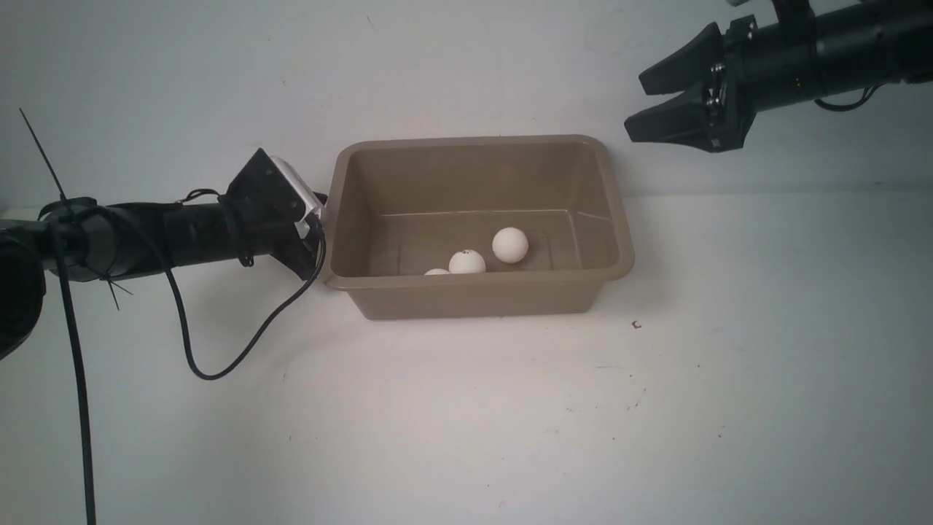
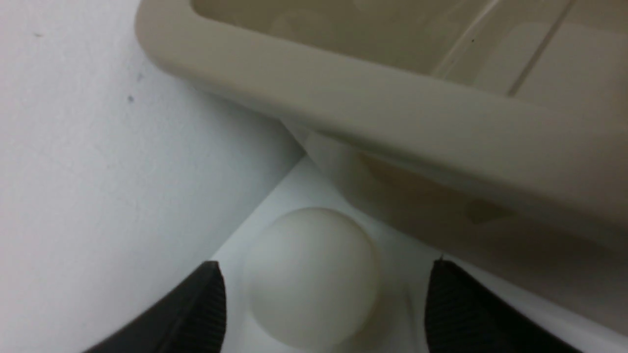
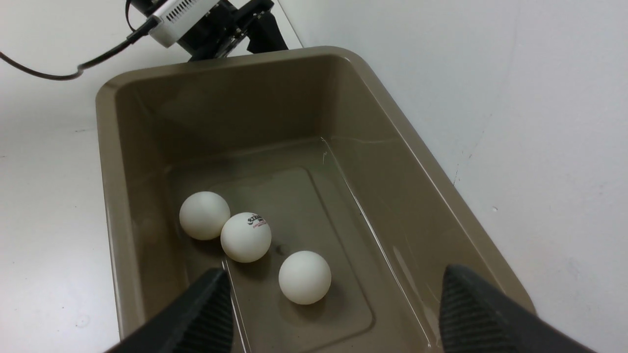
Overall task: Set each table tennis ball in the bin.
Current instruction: Use the left arm to clamp the table tennis ball closest to it
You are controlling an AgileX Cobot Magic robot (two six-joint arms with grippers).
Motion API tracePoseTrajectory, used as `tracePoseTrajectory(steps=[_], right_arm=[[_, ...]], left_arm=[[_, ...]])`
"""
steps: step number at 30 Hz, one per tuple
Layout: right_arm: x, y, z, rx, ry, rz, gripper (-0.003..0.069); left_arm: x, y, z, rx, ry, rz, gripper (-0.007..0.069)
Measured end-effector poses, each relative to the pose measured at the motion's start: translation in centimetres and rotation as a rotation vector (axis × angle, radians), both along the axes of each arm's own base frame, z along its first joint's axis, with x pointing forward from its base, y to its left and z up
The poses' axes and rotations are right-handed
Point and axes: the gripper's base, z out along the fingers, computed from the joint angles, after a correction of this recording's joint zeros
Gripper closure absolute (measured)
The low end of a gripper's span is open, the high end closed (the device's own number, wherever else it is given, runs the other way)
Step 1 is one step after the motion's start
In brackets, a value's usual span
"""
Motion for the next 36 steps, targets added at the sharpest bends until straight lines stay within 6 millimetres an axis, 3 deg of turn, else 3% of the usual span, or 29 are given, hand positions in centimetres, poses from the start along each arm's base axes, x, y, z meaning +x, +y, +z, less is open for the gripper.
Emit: tracePoseTrajectory(steps=[4, 9, 11, 14, 21, 27, 33, 34, 36], right_arm=[[0.0, 0.0, 0.0, 0.0, 0.0, 0.0, 0.0144], [0.0, 0.0, 0.0, 0.0, 0.0, 0.0, 0.0144], [0.0, 0.0, 0.0, 0.0, 0.0, 0.0, 0.0144], [0.0, 0.0, 0.0, 0.0, 0.0, 0.0, 0.0144], [0.0, 0.0, 0.0, 0.0, 0.0, 0.0, 0.0144], [0.0, 0.0, 0.0, 0.0, 0.0, 0.0, 0.0144], [0.0, 0.0, 0.0, 0.0, 0.0, 0.0, 0.0144], [0.0, 0.0, 0.0, 0.0, 0.0, 0.0, 0.0144], [0.0, 0.0, 0.0, 0.0, 0.0, 0.0, 0.0144]], left_arm=[[0.0, 0.0, 0.0, 0.003, 0.001, 0.003, 0.0279], [0.1, 0.2, -0.1, 0.017, 0.004, 0.018, 0.0556], [0.2, 0.3, -0.2, 0.031, 0.009, 0.035, 0.061], [0.2, 0.8, -0.3, 0.041, 0.012, 0.054, 0.0629], [0.1, 2.3, -0.2, 0.021, 0.006, 0.065, 0.0629], [-0.2, 2.3, 0.3, -0.026, -0.016, 0.011, 0.0601], [-0.3, 1.9, 0.8, -0.062, -0.044, -0.051, 0.0378], [-0.3, 1.9, 0.8, -0.062, -0.044, -0.051, 0.0281], [-0.3, 1.9, 0.8, -0.066, -0.04, -0.048, 0.0223]])
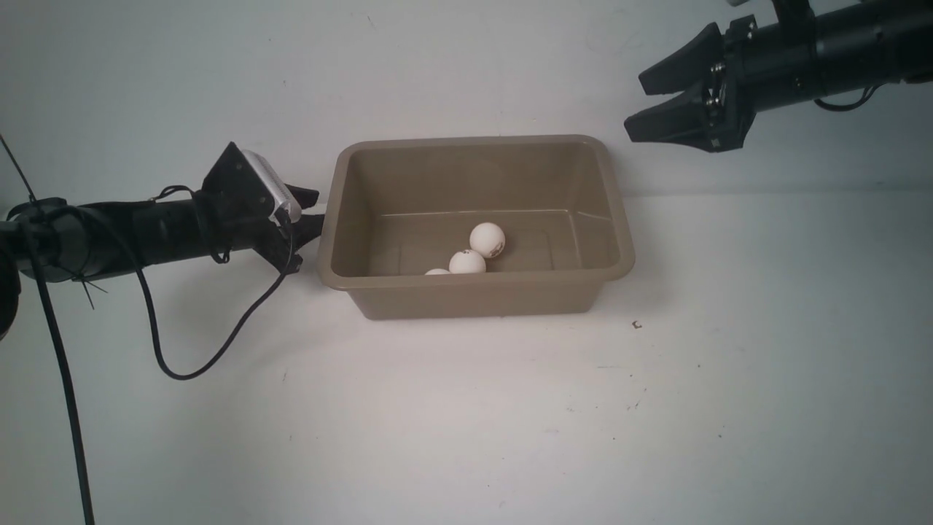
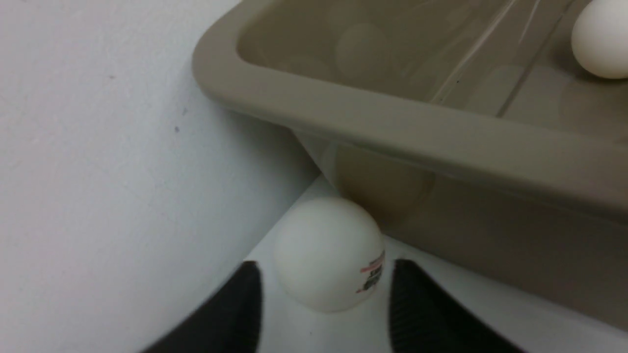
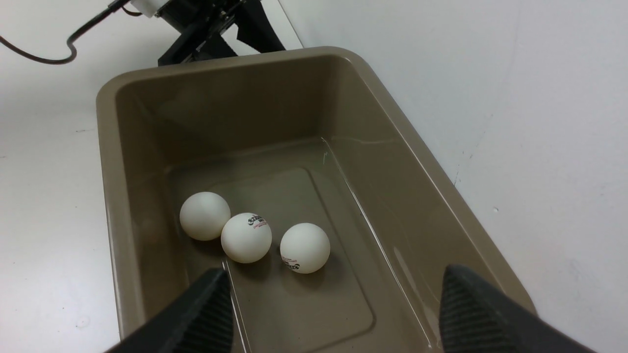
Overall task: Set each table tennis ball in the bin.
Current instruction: Use the left arm to clamp the table tennis ball closest to it
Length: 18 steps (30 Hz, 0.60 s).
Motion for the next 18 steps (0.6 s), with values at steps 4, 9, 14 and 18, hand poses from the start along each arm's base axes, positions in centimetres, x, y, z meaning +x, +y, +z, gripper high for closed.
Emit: tracePoseTrajectory(steps=[4, 9, 14, 18], right_arm=[[0.0, 0.0, 0.0, 0.002, 0.004, -0.002, 0.0144], [0.0, 0.0, 0.0, 0.004, 0.009, -0.005, 0.0144], [0.0, 0.0, 0.0, 0.006, 0.013, -0.007, 0.0144], [0.0, 0.0, 0.0, 0.007, 0.015, -0.008, 0.0144]], left_arm=[[0.0, 0.0, 0.0, -0.011, 0.012, 0.007, 0.0144], [0.1, -0.4, -0.1, -0.001, 0.017, 0.01, 0.0124], [0.3, -2.0, -0.4, 0.039, 0.029, 0.02, 0.0124], [0.3, -2.2, -0.4, 0.042, 0.027, 0.015, 0.0124]])
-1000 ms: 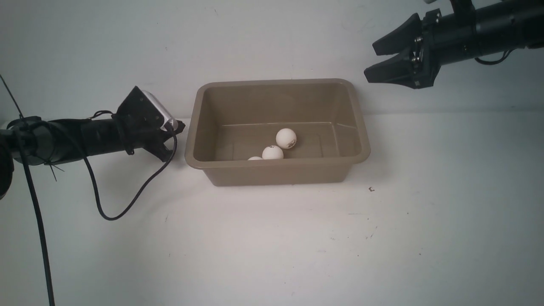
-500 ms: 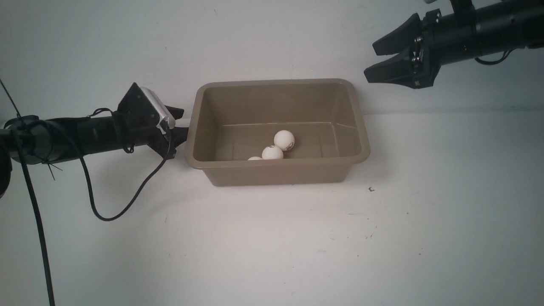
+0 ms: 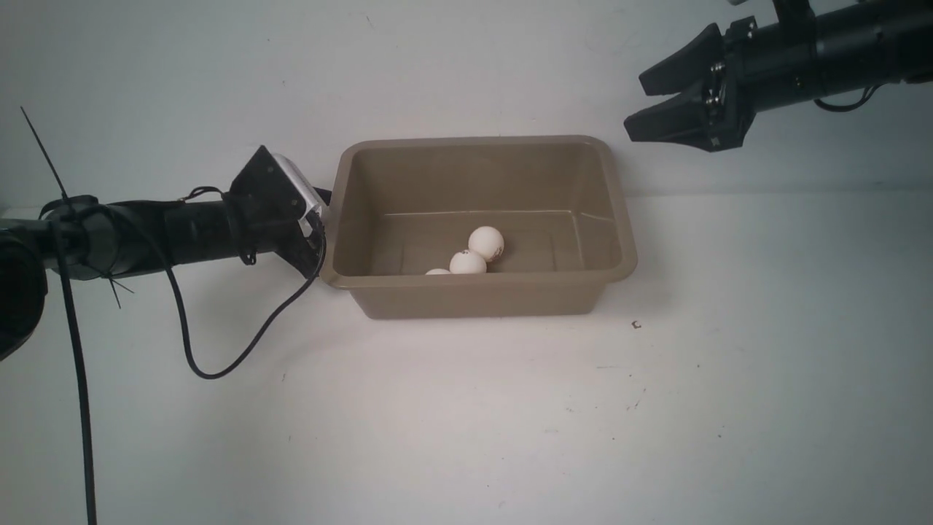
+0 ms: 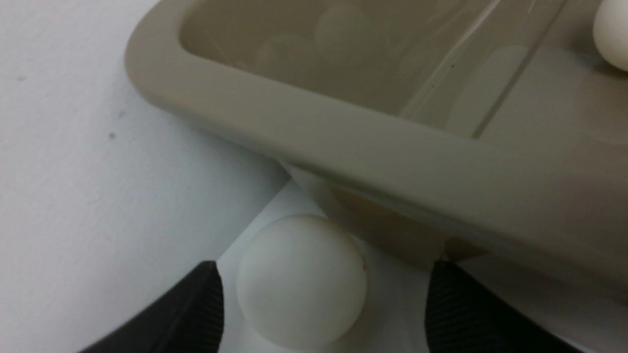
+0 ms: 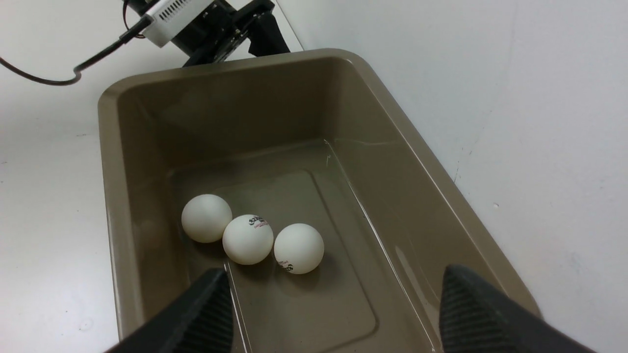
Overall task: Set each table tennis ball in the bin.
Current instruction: Use the left arm to clamp the table tennis ball closest to it
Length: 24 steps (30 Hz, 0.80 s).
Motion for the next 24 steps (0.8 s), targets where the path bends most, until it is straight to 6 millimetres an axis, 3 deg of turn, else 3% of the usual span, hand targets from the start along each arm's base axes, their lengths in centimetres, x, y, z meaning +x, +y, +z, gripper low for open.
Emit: tracePoseTrajectory(steps=[15, 18, 20, 24], right_arm=[[0.0, 0.0, 0.0, 0.001, 0.003, -0.001, 0.0144], [0.0, 0.0, 0.0, 0.001, 0.003, -0.001, 0.0148], [0.0, 0.0, 0.0, 0.001, 0.003, -0.001, 0.0165], [0.0, 0.0, 0.0, 0.001, 0.003, -0.001, 0.0195]], left_arm=[[0.7, 0.1, -1.4, 0.0, 0.005, -0.002, 0.0145], [0.7, 0.0, -1.4, -0.002, 0.002, -0.004, 0.0214], [0.7, 0.0, -1.4, -0.002, 0.002, -0.003, 0.0345], [0.7, 0.1, -1.4, 0.002, 0.002, 0.0, 0.0536]])
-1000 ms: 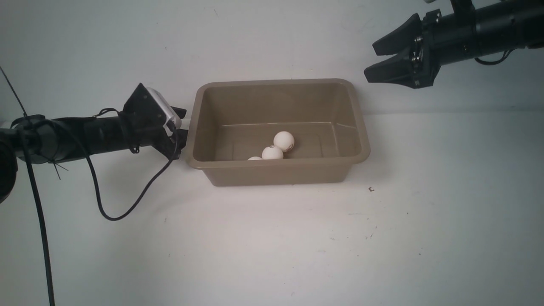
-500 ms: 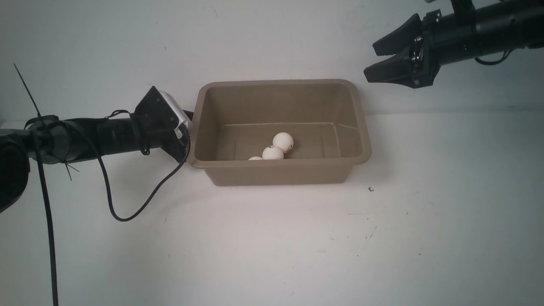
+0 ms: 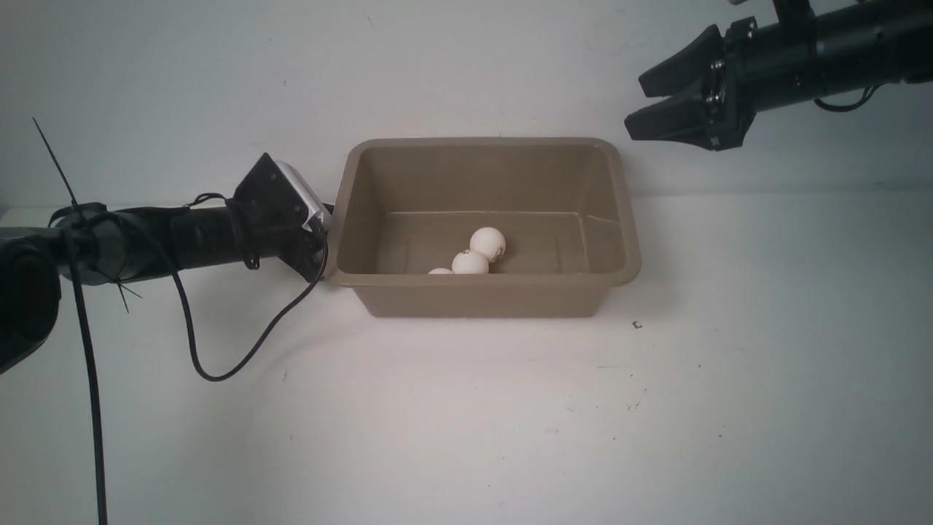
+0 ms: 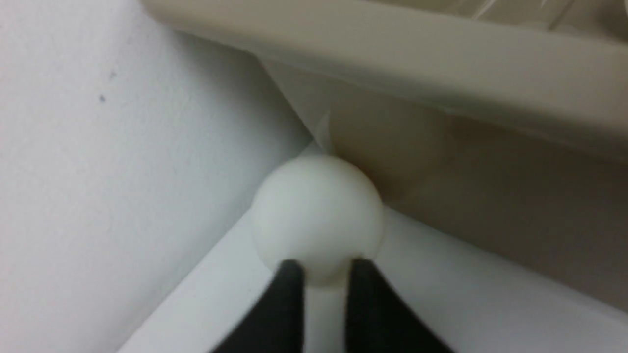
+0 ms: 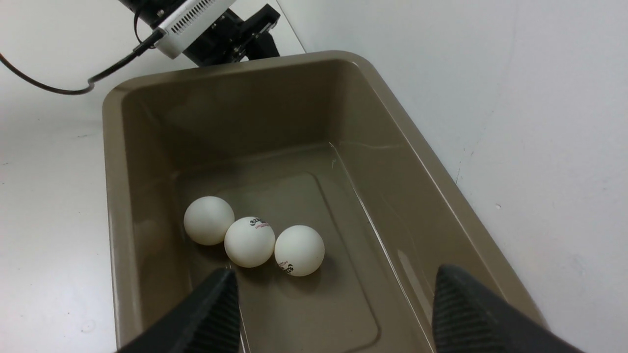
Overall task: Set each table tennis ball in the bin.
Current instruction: Use the left arm to clamp the table tennis ball closest to it
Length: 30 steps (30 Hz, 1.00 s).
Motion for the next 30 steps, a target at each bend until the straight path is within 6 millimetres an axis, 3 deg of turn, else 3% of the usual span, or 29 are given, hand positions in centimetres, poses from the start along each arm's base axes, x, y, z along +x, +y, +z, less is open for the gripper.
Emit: tracePoseTrajectory(steps=[2, 5, 11, 16, 23, 24, 28, 30], right_arm=[[0.0, 0.0, 0.0, 0.0, 0.0, 0.0, 0.0213], [0.0, 0.0, 0.0, 0.0, 0.0, 0.0, 0.0228], [0.0, 0.0, 0.0, 0.0, 0.0, 0.0, 0.0232], [0.0, 0.0, 0.0, -0.001, 0.0, 0.0, 0.0232], [0.0, 0.0, 0.0, -0.001, 0.0, 0.0, 0.0232], [0.0, 0.0, 0.0, -0.001, 0.0, 0.0, 0.0232], [0.0, 0.0, 0.0, -0.001, 0.0, 0.0, 0.0232], [0.0, 0.0, 0.0, -0.001, 0.0, 0.0, 0.0232]], left_arm=[[0.0, 0.1, -0.1, 0.01, 0.002, 0.009, 0.0603], [0.2, 0.5, 0.3, 0.029, -0.003, 0.036, 0.0629], [0.3, 1.8, 2.0, 0.034, -0.035, 0.064, 0.0629], [0.2, 2.3, 2.2, 0.015, -0.044, 0.052, 0.0602], [0.0, 2.0, 2.5, -0.016, -0.058, 0.007, 0.0405], [-0.1, 1.9, 2.6, -0.022, -0.062, -0.004, 0.0331], [-0.1, 1.9, 2.5, -0.022, -0.061, -0.004, 0.0188], [-0.1, 1.9, 2.5, -0.024, -0.059, -0.001, 0.017]])
